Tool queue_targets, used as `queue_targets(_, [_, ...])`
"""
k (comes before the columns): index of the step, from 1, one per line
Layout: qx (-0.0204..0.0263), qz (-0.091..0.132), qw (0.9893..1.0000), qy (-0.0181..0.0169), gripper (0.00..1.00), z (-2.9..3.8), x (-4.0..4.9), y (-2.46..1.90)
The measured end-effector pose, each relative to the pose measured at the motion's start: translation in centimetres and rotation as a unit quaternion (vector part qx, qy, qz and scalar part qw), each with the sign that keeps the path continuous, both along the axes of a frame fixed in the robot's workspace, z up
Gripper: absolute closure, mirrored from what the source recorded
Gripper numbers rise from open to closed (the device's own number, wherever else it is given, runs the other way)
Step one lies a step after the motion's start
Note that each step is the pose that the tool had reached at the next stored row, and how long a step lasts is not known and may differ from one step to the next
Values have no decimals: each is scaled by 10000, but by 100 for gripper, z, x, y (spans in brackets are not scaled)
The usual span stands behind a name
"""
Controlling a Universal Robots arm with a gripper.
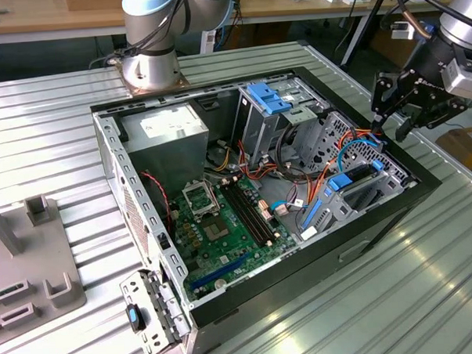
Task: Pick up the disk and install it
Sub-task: 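Insert the first disk wire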
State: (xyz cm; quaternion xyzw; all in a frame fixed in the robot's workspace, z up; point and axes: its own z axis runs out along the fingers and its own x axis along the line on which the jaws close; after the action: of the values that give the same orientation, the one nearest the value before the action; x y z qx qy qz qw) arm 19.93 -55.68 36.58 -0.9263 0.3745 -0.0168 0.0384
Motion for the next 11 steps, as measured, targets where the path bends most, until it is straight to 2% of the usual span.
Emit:
queue_targets(8, [0, 0, 10000, -1, 50, -13, -1, 0])
queue_targets(10, [0, 0, 10000, -1, 51, -14, -1, 0])
queue_targets(11, [0, 0, 10000, -1, 58, -14, -1, 0])
